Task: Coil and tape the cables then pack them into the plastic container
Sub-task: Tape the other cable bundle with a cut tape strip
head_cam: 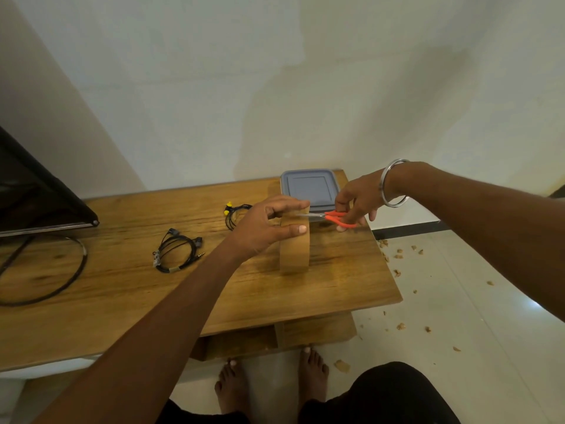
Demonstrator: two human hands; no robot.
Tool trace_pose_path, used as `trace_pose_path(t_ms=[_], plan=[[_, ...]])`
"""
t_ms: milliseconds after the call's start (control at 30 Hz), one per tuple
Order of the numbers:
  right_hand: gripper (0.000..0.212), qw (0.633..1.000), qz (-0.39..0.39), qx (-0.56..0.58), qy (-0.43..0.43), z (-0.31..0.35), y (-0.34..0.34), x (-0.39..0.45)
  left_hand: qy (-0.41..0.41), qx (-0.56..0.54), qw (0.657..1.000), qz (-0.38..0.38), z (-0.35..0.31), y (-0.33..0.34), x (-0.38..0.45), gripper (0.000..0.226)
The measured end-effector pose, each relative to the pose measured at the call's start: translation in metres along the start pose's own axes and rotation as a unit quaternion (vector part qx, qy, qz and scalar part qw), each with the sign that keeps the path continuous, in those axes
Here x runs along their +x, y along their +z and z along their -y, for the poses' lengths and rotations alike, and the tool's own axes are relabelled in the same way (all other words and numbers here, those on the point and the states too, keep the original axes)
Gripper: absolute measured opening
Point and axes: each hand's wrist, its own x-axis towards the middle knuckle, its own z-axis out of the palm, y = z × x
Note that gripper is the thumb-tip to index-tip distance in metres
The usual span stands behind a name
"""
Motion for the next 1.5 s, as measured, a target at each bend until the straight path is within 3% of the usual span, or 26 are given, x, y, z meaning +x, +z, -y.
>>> trace_pose_path(t_ms=[100, 367, 600, 1033, 1500], plan=[[0.025, 1.000, -0.001, 0.003, -0.008, -0.001, 0.000, 0.000, 0.003, 0.004, 1.000, 0.000, 0.000, 0.000, 0.000, 0.047], [0.034, 1.000, -0.008, -0.008, -0.015, 0.000, -0.003, 0.004, 0.004, 0.006, 1.000, 0.000, 0.004, 0.000, 0.000, 0.047], [0.012, 0.999, -0.025, -0.027, -0.031, -0.005, -0.002, 0.007, 0.000, -0.002, 1.000, 0.002, 0.004, 0.000, 0.000, 0.047], [0.023, 0.998, -0.035, 0.024, -0.049, -0.007, 0.002, 0.012, -0.002, -0.014, 1.000, 0.000, 0.007, 0.000, 0.001, 0.050], [0.015, 0.994, -0.062, 0.025, -0.081, -0.009, 0.006, 0.014, -0.003, -0.033, 0.999, 0.003, 0.006, 0.001, 0.000, 0.051]])
